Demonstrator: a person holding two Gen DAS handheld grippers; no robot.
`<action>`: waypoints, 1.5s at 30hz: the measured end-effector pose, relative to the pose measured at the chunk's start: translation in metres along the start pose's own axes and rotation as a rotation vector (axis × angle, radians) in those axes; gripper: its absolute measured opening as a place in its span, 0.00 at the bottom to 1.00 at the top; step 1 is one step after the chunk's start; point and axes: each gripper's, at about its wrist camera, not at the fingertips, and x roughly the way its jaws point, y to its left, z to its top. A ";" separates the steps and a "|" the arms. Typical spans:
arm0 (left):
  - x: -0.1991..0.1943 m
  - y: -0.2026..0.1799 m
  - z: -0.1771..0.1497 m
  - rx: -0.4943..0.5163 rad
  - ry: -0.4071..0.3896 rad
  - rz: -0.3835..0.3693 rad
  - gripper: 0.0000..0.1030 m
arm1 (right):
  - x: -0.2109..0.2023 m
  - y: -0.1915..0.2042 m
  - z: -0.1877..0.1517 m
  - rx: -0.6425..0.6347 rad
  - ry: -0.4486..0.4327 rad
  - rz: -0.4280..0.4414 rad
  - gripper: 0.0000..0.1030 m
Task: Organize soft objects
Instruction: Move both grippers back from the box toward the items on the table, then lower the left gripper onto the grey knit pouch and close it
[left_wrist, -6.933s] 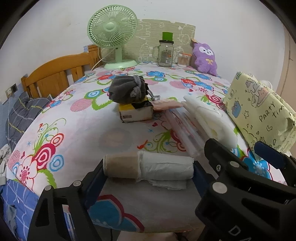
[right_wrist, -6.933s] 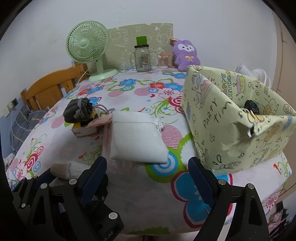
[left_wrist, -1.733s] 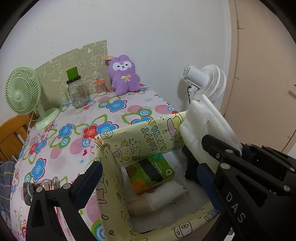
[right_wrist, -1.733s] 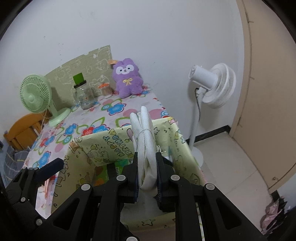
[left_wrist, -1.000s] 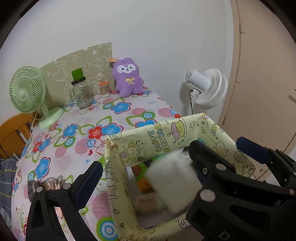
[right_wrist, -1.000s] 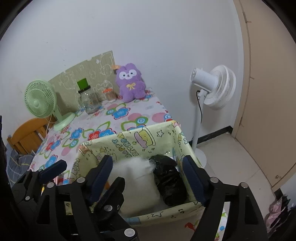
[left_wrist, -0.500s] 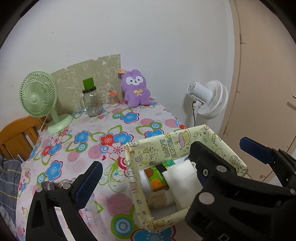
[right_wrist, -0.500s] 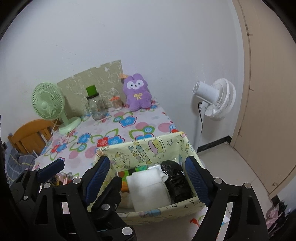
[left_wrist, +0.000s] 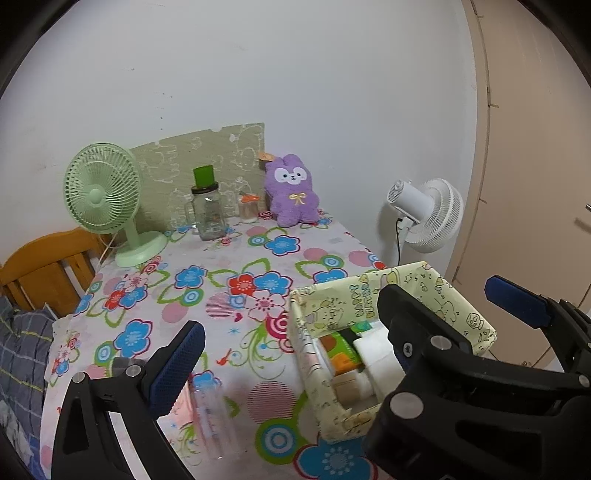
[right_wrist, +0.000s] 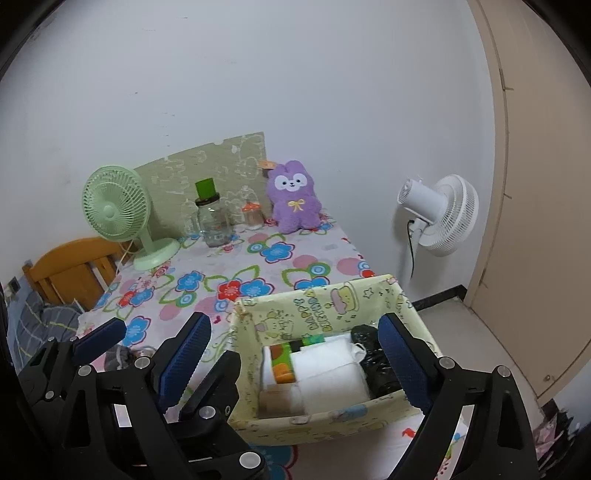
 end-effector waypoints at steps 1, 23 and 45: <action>-0.001 0.002 0.000 -0.001 -0.001 0.002 1.00 | -0.001 0.003 -0.001 -0.002 -0.001 0.003 0.92; -0.021 0.060 -0.015 -0.059 -0.017 0.075 1.00 | -0.007 0.063 -0.010 -0.021 -0.016 0.027 0.96; 0.006 0.126 -0.051 -0.133 0.037 0.178 1.00 | 0.040 0.124 -0.041 -0.110 0.065 0.085 0.96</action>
